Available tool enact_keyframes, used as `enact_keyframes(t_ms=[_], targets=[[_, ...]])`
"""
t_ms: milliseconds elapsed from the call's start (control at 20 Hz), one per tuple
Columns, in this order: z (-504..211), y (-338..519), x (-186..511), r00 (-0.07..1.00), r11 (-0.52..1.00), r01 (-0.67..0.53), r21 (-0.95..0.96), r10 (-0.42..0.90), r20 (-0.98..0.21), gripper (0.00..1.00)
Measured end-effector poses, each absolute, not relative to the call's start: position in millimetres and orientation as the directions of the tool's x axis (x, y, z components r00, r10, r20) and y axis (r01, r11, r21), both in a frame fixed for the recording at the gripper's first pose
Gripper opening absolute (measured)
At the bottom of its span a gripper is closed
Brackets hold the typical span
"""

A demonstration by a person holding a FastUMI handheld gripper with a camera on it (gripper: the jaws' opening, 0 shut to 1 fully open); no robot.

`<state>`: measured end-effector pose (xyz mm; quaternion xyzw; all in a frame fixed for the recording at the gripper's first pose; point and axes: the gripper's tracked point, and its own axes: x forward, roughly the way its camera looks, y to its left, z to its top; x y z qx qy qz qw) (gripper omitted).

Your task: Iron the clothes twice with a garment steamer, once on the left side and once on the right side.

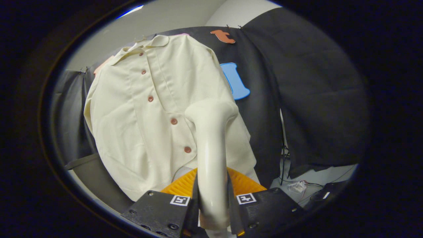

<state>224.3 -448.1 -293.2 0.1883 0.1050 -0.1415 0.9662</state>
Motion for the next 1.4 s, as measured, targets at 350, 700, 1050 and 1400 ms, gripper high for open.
enact_keyframes(t_ms=[350, 700, 1050, 1400], targets=[[-324.3, -442.5, 201.3, 0.910, 0.876, 0.358, 0.324, -0.250, -0.330, 0.37], [-343.6, -438.6, 174.4, 0.889, 0.863, 0.388, 0.323, -0.258, -0.378, 0.37], [-359.8, -419.1, 146.4, 0.876, 0.851, 0.400, 0.340, -0.245, -0.416, 0.36], [-324.4, -357.7, 107.0, 0.902, 0.871, 0.342, 0.353, -0.198, -0.384, 0.36]])
